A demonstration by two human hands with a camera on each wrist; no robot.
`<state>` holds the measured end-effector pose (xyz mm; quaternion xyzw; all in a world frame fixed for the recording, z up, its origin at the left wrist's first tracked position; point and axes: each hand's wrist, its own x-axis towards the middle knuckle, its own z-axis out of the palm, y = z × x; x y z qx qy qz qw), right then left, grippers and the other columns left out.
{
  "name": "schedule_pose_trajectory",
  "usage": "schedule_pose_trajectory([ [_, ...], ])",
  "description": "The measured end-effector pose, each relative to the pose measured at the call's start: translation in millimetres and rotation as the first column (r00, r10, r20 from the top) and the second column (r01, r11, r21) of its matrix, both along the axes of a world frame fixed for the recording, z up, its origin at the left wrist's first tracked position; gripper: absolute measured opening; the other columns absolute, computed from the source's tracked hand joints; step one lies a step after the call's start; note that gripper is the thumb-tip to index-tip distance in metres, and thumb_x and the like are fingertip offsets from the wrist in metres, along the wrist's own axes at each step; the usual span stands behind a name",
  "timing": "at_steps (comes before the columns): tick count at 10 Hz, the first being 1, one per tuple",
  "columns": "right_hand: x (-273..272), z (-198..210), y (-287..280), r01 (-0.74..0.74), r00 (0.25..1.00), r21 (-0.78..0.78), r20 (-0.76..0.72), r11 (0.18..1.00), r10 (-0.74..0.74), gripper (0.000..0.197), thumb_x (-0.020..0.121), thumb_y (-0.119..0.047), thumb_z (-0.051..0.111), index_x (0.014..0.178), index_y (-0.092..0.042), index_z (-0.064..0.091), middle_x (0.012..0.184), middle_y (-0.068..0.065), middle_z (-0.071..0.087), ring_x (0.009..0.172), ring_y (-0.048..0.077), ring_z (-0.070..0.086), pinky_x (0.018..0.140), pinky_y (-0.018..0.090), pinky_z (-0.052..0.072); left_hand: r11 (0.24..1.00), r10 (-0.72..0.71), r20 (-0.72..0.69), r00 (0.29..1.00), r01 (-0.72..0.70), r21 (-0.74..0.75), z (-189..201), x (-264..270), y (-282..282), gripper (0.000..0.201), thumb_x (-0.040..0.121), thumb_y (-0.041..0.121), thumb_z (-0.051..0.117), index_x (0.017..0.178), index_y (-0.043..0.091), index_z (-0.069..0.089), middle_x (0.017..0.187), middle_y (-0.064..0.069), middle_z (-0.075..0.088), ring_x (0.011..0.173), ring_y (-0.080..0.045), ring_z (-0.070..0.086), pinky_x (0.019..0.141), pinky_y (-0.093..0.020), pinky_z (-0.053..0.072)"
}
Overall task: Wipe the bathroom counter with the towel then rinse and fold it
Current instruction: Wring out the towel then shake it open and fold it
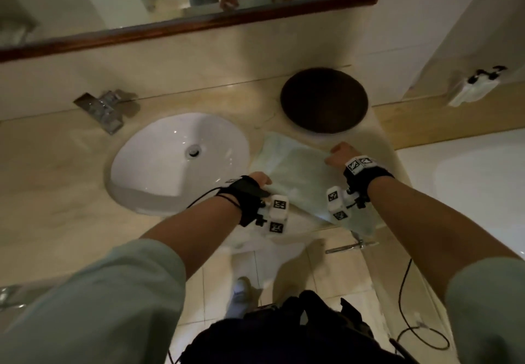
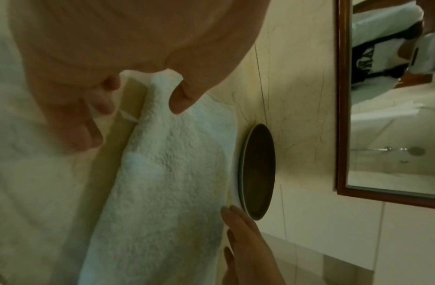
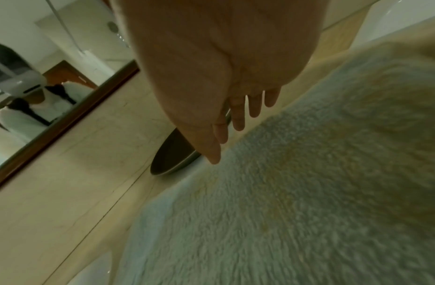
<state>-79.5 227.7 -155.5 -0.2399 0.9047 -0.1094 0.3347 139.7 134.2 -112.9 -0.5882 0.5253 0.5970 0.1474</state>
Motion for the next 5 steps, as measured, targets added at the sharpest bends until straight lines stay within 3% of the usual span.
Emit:
schedule_pose_trajectory([
  [1,-1,-6,-10,-0.005,0.999,-0.004,0.032,1.0,0.005,0.059,0.087,-0.031,0.066,0.135,-0.009,0.041,0.136,0.016,0.045,0.119,0.037,0.049,0.095,0.04,0.043,1.0,0.007,-0.027,1.0,-0.007,0.008,2,-2,14,0.05,0.094,0.014,0.047,0.141,-0.001,0.037,0.147,-0.022,0.037,0.135,-0.036,0.039,0.103,-0.042,0.04],
  [2,-2,-6,-15,-0.04,0.999,0.053,-0.033,0.998,0.041,0.06,0.083,-0.039,0.064,0.133,-0.013,0.045,0.131,0.015,0.049,0.114,0.038,0.052,0.095,0.043,0.047,0.996,0.045,-0.067,0.997,-0.04,0.082,-1,-12,31,0.05,0.097,0.011,0.044,0.144,-0.003,0.032,0.15,-0.022,0.031,0.135,-0.037,0.037,0.103,-0.041,0.039],
  [3,-11,-15,-15,-0.104,0.995,0.096,-0.002,0.99,0.104,0.065,0.07,-0.055,0.055,0.124,-0.02,0.051,0.121,0.013,0.057,0.102,0.035,0.057,0.091,0.044,0.05,0.964,0.18,-0.059,0.982,-0.164,0.212,-15,-30,39,0.054,0.1,0.008,0.041,0.147,-0.004,0.018,0.153,-0.026,0.019,0.103,-0.044,0.051,0.093,-0.035,0.038],
  [4,-15,-16,-15,-0.142,0.99,0.12,0.016,0.983,0.141,0.076,0.061,-0.07,0.052,0.117,-0.019,0.055,0.116,0.012,0.06,0.096,0.035,0.059,0.089,0.046,0.05,0.976,0.129,-0.077,0.989,-0.113,0.184,-8,-36,48,0.049,0.099,0.013,0.041,0.145,0.0,0.03,0.151,-0.021,0.03,0.135,-0.035,0.038,0.08,-0.024,0.035],
  [5,-16,-9,-16,-0.175,0.984,0.14,0.044,0.975,0.17,0.092,0.048,-0.086,0.05,0.11,-0.018,0.061,0.107,0.01,0.063,0.084,0.032,0.062,0.084,0.044,0.053,0.975,0.137,-0.08,0.987,-0.12,0.186,-6,-40,51,0.047,0.099,0.013,0.041,0.143,0.0,0.034,0.149,-0.02,0.035,0.135,-0.033,0.038,0.077,-0.023,0.037],
])
